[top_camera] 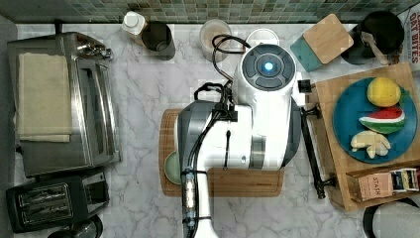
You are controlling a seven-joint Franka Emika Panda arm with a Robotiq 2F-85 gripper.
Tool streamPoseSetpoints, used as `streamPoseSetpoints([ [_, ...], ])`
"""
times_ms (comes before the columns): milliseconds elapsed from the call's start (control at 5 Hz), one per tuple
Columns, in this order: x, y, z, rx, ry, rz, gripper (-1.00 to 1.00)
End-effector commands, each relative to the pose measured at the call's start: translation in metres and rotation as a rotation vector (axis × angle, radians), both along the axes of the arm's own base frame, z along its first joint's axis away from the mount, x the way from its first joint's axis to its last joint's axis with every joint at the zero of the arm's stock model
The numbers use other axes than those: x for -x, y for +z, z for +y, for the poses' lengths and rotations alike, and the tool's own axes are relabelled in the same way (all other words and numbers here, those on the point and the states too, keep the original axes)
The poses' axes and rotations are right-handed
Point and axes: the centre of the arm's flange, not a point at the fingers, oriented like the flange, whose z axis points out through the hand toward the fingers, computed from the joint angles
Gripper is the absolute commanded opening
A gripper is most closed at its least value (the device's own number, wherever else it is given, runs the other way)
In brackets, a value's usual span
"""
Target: Open the drawer.
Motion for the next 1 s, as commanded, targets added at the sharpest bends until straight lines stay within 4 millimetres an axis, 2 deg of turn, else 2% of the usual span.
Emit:
streamPoseSetpoints([
  [200, 0.000, 0.000, -0.002, 0.013, 0.003, 0.000, 1.00],
  [400, 0.008, -0.008, -0.009, -0.006, 0.153, 0.008, 1.00],
  [600, 0.031, -0.025, -0.028, -0.038, 0.347, -0.023, 1.00],
  [800, 0.034, -0.023, -0.046, -0.047, 0.526, -0.001, 1.00],
  [1000, 0.049, -0.036, -0.058, -0.017, 0.668, -0.008, 1.00],
])
